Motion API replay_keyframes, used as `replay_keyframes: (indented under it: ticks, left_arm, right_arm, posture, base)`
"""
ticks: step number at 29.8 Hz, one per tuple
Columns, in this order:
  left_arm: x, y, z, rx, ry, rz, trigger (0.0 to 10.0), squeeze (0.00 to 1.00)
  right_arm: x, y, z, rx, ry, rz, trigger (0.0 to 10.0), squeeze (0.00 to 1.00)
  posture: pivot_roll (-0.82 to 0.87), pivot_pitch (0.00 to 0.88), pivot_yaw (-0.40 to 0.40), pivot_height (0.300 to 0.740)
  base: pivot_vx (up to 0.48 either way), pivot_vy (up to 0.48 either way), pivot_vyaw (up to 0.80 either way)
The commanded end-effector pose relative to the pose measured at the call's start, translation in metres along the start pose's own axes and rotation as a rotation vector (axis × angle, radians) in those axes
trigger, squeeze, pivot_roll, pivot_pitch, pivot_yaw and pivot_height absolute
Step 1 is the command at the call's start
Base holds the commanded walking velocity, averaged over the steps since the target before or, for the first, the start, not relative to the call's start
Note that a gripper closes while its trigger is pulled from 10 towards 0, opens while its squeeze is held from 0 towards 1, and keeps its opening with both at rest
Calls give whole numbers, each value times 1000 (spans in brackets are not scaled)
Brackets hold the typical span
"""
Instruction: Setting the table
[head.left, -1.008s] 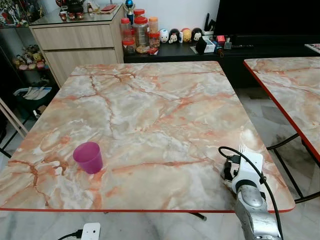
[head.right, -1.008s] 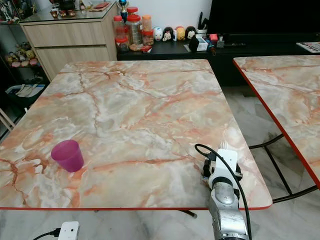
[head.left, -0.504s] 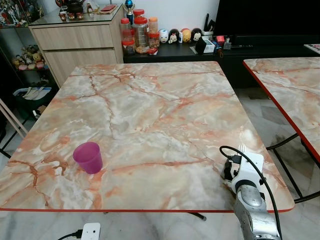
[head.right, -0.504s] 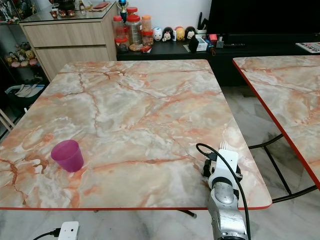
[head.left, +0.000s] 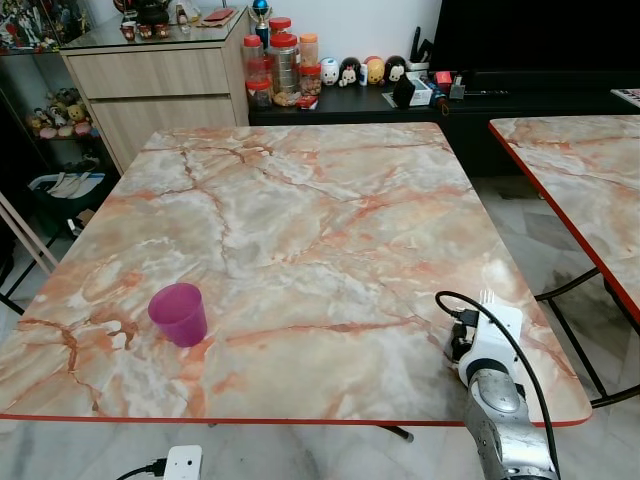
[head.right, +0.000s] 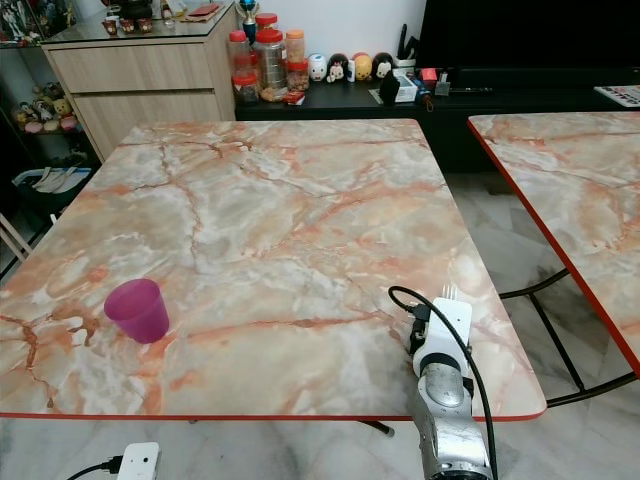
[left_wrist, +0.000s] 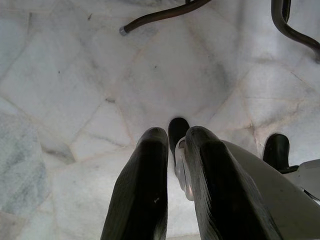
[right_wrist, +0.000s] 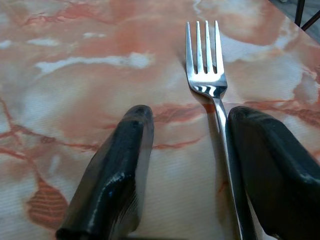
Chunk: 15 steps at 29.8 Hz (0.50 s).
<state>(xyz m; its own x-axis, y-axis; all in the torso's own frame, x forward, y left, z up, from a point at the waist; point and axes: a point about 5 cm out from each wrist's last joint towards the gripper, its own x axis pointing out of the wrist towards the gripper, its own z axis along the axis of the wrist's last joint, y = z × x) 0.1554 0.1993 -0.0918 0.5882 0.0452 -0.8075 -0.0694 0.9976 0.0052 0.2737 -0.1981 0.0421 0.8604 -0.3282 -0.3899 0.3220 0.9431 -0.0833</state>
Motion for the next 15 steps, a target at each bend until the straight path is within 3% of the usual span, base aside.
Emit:
replay_keyframes:
  ticks: [1, 15]
  left_arm:
    - [0, 1, -3, -4, 19, -2, 10000, 0]
    - [0, 1, -3, 0, 23, -12, 10000, 0]
  right_arm:
    - [1, -2, -5, -1, 28, -10, 0, 0]
    - [1, -2, -7, 2, 30, -15, 0, 0]
  posture:
    - [-49, 0, 18, 740]
    - [-49, 0, 23, 740]
  base:
    - [0, 0, 0]
    - [0, 0, 0]
